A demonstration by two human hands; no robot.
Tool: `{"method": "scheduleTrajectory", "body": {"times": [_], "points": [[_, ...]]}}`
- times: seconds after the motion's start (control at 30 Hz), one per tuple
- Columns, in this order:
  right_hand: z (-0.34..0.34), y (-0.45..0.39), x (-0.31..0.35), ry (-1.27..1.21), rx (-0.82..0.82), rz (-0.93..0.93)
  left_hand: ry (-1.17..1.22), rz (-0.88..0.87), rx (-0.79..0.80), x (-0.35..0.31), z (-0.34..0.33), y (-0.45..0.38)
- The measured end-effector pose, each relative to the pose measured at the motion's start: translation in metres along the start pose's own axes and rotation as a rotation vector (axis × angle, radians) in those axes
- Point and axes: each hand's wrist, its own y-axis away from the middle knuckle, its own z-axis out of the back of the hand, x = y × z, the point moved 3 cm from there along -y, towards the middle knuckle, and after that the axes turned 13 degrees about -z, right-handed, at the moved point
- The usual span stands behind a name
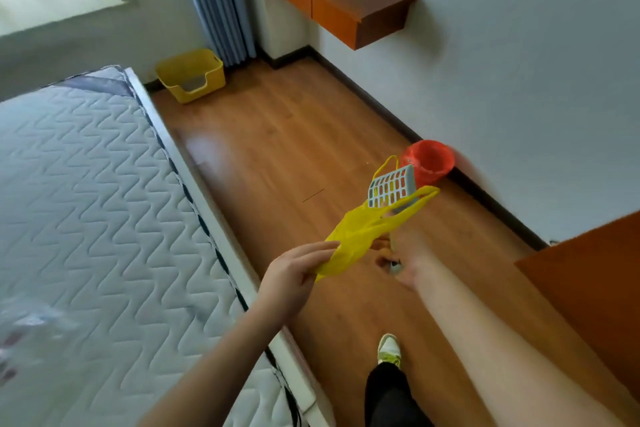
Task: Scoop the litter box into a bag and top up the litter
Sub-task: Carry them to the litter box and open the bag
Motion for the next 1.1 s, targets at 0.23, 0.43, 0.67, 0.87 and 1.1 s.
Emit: {"method": "scheduleTrajectory", "body": {"times": [0.23,0.43,0.67,0.87,1.1], "points": [[0.047,-0.066,0.076,0.208,0.098,-0.146,-0.233,-0.050,-0.006,-0.005,-0.061,-0.063],[0.065,-0.099,0.128,0.309,0.205,-0.046,-0.106,0.265,0.389,0.009,-0.096,-0.101],[0.048,-0.106,0.135,0.569,0.326,0.079,0.553,0.951,-0.166,0.027,-0.101,-0.134],[0.029,-0.100,0.134,0.759,0.413,0.169,0.769,1.223,-0.408,0.038,-0.086,-0.154],[0.001,-0.103,0.140,0.701,0.329,0.194,0.595,1.148,-0.417,0.059,-0.052,-0.142]]}}
